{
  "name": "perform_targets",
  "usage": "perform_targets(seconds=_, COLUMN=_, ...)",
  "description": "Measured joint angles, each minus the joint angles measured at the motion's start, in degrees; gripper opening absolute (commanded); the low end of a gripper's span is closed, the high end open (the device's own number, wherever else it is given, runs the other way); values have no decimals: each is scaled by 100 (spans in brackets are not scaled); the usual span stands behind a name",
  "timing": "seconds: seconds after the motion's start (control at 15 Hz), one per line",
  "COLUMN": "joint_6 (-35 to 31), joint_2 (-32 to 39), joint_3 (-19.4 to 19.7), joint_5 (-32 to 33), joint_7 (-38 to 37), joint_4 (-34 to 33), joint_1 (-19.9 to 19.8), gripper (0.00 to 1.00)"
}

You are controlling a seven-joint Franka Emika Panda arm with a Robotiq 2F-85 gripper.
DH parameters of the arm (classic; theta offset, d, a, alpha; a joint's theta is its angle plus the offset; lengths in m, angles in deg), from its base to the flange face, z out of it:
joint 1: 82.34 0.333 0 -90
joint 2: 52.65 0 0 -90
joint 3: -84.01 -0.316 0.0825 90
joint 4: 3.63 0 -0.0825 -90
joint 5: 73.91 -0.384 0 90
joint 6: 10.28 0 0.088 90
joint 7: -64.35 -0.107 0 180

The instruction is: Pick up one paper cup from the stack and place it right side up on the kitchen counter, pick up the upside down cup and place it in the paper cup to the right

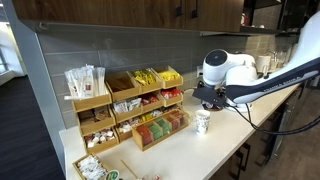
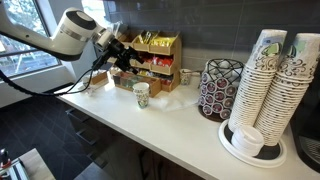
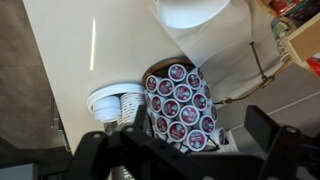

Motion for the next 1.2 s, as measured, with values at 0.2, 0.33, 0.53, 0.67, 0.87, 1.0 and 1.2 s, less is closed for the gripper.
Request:
perform_targets(seconds=0.2, joint_6=-352, joint_2=-255, joint_3=62, joint_5=-62, joint_7=655, joint_4=139, joint_1=31, gripper=100)
perform_targets(seconds=0.33, joint_6=-505, joint_2=-406, joint_3=83, joint_5=-129, joint_7=1159, joint_4=243, joint_1=40, gripper=100)
perform_targets(seconds=0.53, joint_6=-574, joint_2=-615, joint_3=123, joint_5=-589, joint_7=2083, joint_4=407, joint_1=87, gripper=100)
perform_targets(seconds=0.67, joint_6=-685, joint_2=-744, joint_3=169, joint_5=-1111, joint_7=2781, joint_4=515, joint_1=134, gripper=100)
perform_targets(seconds=0.87, joint_6=-741, joint_2=-892, joint_3=212, joint_5=-2084, joint_7=3941, joint_4=660, joint_1=228, gripper=100)
perform_targets(seconds=1.0, joint_6=-738, joint_2=-968, joint_3=197, joint_5=-2625, joint_7=4572, joint_4=731, joint_1=244, gripper=100)
perform_targets(seconds=1.2, joint_6=-734, joint_2=-1085, joint_3=130, joint_5=-3164, joint_7=5198, joint_4=806, joint_1=205, gripper=100)
